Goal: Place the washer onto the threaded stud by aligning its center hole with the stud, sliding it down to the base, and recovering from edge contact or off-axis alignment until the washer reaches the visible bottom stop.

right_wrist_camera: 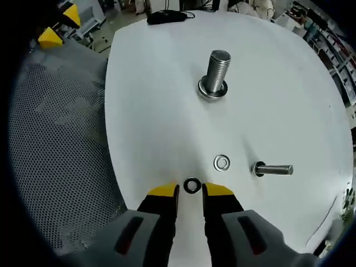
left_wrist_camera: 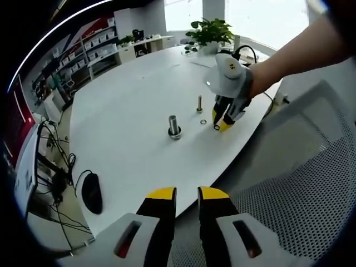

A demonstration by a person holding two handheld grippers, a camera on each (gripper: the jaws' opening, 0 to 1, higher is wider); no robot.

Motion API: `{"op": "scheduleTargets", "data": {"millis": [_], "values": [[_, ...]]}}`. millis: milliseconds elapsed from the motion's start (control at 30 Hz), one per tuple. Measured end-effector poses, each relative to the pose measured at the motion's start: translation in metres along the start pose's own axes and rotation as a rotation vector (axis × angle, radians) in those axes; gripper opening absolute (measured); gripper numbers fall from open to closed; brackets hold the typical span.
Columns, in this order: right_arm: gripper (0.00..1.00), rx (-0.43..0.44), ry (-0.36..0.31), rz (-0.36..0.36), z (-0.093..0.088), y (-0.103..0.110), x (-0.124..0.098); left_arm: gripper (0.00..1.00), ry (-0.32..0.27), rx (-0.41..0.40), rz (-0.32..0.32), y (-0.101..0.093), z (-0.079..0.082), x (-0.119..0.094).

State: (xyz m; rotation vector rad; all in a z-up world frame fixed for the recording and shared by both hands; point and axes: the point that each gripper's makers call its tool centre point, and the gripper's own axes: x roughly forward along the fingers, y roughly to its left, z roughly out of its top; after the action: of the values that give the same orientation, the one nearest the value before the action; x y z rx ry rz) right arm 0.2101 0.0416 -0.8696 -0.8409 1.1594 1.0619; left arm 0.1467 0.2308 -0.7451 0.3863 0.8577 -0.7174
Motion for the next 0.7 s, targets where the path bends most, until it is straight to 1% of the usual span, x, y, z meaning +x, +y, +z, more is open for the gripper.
{"op": "scheduleTargets", "data": {"millis": [133,200,233,300,367,433,467,533,567,600,700], "values": [[0.18,-0.001,0.008,-0.002,0.0,-0.0042,0.0008,0.13,-0.006,-0.003,-0.002,-0.0004,0.0012,-0.0005],[0.17,-0.064,0.06,0.006,-0.0011,-0.0057,0.001,0.13,-0.007,0.0,0.0,-0.0001,0.0015,-0.0005],[0.16,-0.083,0.075,0.005,-0.001,-0.0065,0.0015,0.13,-0.007,-0.001,0.0,-0.0002,0.0014,-0.0004],[0.16,-0.075,0.11,0.006,0.0005,-0.0046,0.0018,0.13,-0.007,0.0,0.0,-0.0002,0.0015,-0.0003],[0.16,-0.098,0.151,-0.006,0.0002,-0.0046,0.002,0.13,-0.007,-0.002,0.002,0.0004,0.0015,-0.0002],[0.16,-0.112,0.173,-0.015,0.0004,-0.0041,0.0031,0.13,-0.006,-0.004,0.004,0.001,0.0013,-0.0004],[0.16,-0.109,0.176,-0.016,0.0006,-0.0042,0.0032,0.13,-0.006,-0.004,0.006,0.0012,0.0013,-0.0004],[0.16,-0.056,0.184,-0.037,0.0,-0.0058,0.0029,0.13,-0.004,-0.005,0.007,0.0015,0.0009,-0.0004],[0.16,-0.042,0.182,-0.043,-0.0003,-0.0062,0.0031,0.13,-0.003,-0.005,0.007,0.0015,0.0009,-0.0004],[0.15,-0.051,0.173,-0.053,0.0006,-0.0071,0.0025,0.13,-0.004,-0.005,0.007,0.0016,0.0009,-0.0002],[0.15,-0.029,0.155,-0.072,-0.0006,-0.0049,0.0013,0.13,-0.003,-0.004,0.009,0.0018,0.0007,-0.0002]]}}
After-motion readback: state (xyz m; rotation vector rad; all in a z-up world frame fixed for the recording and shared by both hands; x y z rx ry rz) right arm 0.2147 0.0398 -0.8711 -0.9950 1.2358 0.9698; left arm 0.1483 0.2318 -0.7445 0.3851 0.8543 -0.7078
